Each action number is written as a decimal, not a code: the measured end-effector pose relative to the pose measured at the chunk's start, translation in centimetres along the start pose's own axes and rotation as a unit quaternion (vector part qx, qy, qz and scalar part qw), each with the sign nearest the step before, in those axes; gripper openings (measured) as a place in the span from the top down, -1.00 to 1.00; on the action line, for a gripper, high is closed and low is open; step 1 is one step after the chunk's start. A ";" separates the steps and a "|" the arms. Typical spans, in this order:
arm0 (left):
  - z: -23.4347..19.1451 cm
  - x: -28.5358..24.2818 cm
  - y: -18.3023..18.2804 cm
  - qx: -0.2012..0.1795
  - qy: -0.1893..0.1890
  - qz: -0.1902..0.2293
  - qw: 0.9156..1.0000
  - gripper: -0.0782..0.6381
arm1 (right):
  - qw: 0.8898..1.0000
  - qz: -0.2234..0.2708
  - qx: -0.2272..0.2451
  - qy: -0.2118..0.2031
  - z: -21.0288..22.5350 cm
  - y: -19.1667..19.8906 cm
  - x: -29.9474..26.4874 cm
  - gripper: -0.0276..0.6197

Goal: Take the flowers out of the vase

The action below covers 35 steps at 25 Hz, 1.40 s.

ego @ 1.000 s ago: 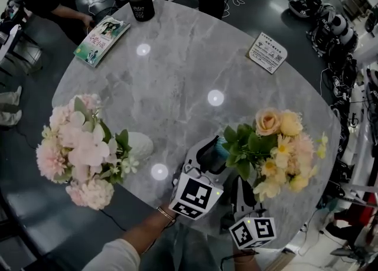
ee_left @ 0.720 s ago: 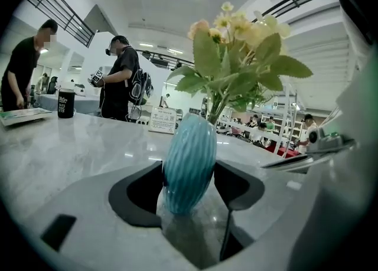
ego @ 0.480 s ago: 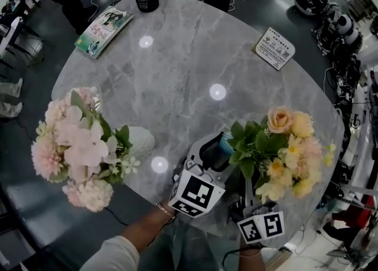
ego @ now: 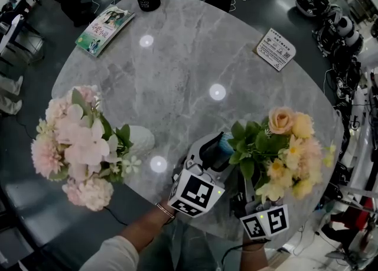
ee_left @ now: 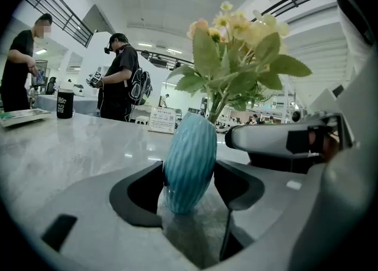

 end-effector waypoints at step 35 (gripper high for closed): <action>0.0 0.0 0.9 -0.009 -0.001 -0.023 1.000 0.03 | 0.997 0.037 0.033 -0.051 -2.0 -3.0 -2.4 0.73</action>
Point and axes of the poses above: the fingertips, and each gripper's own axes: x backward along the fingers, z to its right, y out of its underside, the point moved 2 cm from there along x, backward along the fingers, and after that the axes turned 7 degrees about -x, right-handed, at the moved point
